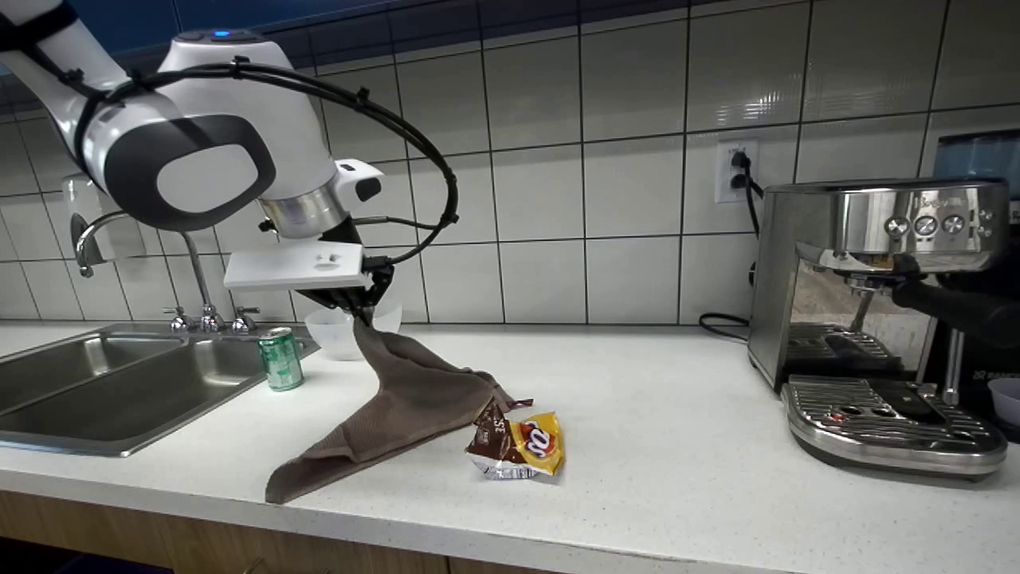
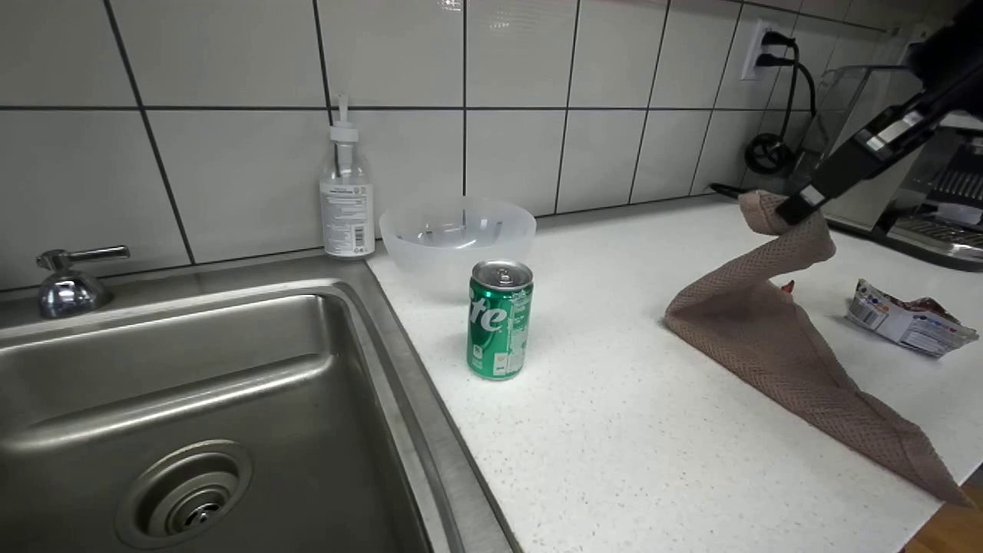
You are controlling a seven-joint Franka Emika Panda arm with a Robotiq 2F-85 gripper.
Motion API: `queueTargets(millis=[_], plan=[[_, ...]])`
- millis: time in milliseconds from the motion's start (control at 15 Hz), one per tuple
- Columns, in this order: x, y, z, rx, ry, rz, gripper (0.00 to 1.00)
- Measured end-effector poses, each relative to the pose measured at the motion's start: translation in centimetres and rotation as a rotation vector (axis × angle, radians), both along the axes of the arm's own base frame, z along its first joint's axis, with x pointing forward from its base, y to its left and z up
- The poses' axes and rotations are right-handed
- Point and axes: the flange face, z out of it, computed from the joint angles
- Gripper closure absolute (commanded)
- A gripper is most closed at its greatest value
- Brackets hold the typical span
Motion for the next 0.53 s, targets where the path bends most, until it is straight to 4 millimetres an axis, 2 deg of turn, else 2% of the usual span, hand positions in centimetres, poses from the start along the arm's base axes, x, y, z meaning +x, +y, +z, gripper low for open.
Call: queueTargets(millis=[533], plan=[[-0.22, 0.23, -0.56, -0.009, 0.031, 0.069, 0.99]])
